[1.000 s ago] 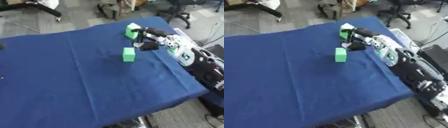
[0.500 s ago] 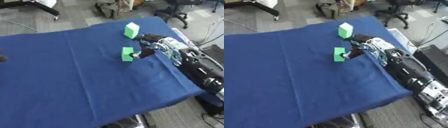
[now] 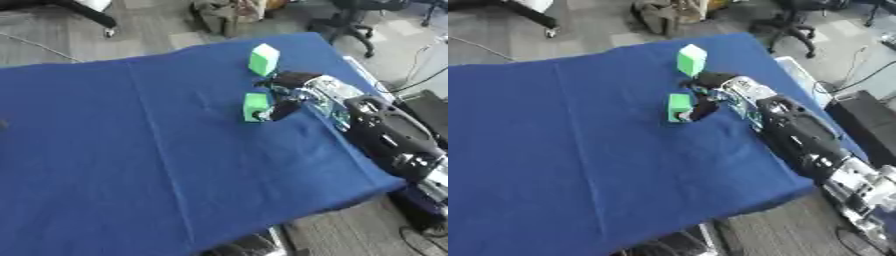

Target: Pick up the objects with one hand, pass them to the other hand, and then place them into the box on the other side of the table.

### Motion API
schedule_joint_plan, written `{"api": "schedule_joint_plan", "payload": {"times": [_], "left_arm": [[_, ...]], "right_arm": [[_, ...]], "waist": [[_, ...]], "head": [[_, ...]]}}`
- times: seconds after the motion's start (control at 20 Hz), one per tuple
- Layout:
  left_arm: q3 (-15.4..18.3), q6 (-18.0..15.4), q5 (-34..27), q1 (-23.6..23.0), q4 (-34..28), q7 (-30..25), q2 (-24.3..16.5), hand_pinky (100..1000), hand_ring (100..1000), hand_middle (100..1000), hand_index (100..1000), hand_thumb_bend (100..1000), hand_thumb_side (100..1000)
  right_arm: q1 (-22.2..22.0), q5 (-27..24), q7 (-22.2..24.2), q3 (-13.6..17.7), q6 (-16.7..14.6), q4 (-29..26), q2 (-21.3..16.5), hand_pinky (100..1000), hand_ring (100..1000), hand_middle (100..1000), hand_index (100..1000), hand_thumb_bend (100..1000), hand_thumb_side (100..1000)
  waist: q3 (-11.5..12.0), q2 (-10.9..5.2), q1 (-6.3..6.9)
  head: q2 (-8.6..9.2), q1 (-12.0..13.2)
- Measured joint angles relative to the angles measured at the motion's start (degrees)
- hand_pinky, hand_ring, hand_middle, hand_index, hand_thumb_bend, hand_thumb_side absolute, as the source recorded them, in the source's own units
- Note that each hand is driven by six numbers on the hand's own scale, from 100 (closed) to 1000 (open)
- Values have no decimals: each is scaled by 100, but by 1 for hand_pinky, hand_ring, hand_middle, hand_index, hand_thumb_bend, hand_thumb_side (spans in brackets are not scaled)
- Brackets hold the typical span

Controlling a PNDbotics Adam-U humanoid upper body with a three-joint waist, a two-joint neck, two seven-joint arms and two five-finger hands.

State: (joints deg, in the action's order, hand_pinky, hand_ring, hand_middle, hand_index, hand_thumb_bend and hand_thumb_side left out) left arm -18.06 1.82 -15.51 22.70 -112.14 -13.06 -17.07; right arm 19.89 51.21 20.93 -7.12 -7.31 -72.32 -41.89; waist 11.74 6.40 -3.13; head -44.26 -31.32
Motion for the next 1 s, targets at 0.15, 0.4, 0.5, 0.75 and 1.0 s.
{"api": "schedule_joint_plan", "payload": {"times": [0.15,0.4,0.5,0.75,1.0], "left_arm": [[-1,6,10,4,-2,-17,-1,939,638,581,862,283,838],[-1,3,11,6,-4,-24,-1,939,637,581,863,279,848],[-1,4,17,4,-3,-24,-1,939,637,581,863,278,849],[0,-2,46,-6,4,-14,-1,939,636,580,862,276,852],[47,-6,112,-74,159,96,32,938,627,574,860,268,894]], "right_arm": [[8,14,-2,3,4,134,41,769,597,422,951,299,834],[11,51,-127,65,15,220,75,745,568,382,690,178,658],[7,53,-330,82,18,203,84,721,540,344,577,137,512],[-78,-35,-1058,141,-50,-355,82,698,516,317,537,109,288],[-293,-325,-1430,145,-199,-2115,92,695,507,303,528,201,100]], "waist": [[41,11,-20],[43,14,-23],[37,14,-22],[-33,12,-8],[-200,-10,74]], "head": [[0,-25],[0,-48],[0,-50],[0,31],[0,628]]}}
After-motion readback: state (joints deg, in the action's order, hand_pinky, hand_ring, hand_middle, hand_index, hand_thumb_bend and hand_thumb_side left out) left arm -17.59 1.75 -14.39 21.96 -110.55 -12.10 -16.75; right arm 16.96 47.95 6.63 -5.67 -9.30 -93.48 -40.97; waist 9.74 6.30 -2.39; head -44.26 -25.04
